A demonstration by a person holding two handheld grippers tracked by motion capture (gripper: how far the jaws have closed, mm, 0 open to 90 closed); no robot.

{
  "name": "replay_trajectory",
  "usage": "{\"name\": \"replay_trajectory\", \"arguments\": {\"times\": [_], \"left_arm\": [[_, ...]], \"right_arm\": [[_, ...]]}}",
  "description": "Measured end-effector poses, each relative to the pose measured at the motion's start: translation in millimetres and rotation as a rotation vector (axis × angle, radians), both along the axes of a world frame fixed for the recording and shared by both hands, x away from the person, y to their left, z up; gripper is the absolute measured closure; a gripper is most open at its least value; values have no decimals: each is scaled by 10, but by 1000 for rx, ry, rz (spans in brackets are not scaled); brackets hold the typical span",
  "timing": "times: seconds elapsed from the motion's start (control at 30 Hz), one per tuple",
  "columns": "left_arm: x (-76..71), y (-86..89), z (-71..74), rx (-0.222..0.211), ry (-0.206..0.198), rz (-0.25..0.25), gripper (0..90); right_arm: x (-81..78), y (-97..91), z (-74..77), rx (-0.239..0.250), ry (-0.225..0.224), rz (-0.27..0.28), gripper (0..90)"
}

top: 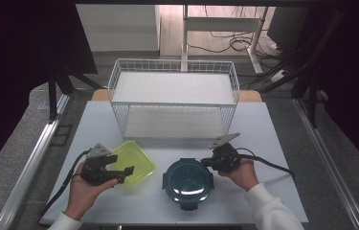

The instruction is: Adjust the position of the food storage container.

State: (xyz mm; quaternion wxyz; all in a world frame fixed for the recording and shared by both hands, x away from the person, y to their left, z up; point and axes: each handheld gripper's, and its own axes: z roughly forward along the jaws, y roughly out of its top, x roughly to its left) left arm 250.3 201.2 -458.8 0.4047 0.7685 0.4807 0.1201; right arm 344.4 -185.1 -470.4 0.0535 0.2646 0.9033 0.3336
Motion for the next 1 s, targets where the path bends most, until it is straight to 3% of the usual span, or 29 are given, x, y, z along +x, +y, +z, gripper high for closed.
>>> {"name": "replay_trajectory", "arguments": {"times": [0.1, 0.2, 0.37, 0.4, 0.43, 0.5, 0.57, 0.63, 0.77, 0.8, 0.9, 1.0], "left_arm": [[6, 2, 6, -8, -3, -1, 215], [3, 6, 38, -20, -14, -7, 217], [-22, -34, 106, -36, -30, -17, 219], [-27, -59, 128, -31, -37, -27, 219], [-32, -92, 146, -31, -43, -32, 218], [-43, -136, 168, -31, -44, -44, 217], [-55, -177, 186, -41, -40, -55, 214], [-65, -224, 201, -35, -42, -61, 211], [-67, -277, 219, -53, -27, -74, 206], [-66, -289, 214, -65, -15, -78, 207], [-61, -292, 207, -59, -8, -72, 207], [-63, -290, 213, -71, -3, -68, 207]], "right_arm": [[-10, -8, -3, 9, 1, -13, 886], [-35, -71, 28, 26, -24, -78, 839], [-138, -192, 146, 61, -68, -111, 815], [-171, -221, 171, 70, -71, -122, 771], [-243, -295, 222, 91, -73, -154, 606], [-309, -373, 248, 122, -80, -189, 458], [-377, -484, 252, 157, -66, -236, 320], [-444, -599, 242, 175, -54, -257, 268], [-584, -810, 227, 240, -2, -276, 254], [-616, -845, 227, 251, -7, -264, 264], [-688, -898, 240, 253, -1, -270, 240], [-749, -892, 240, 271, 35, -261, 193]]}}
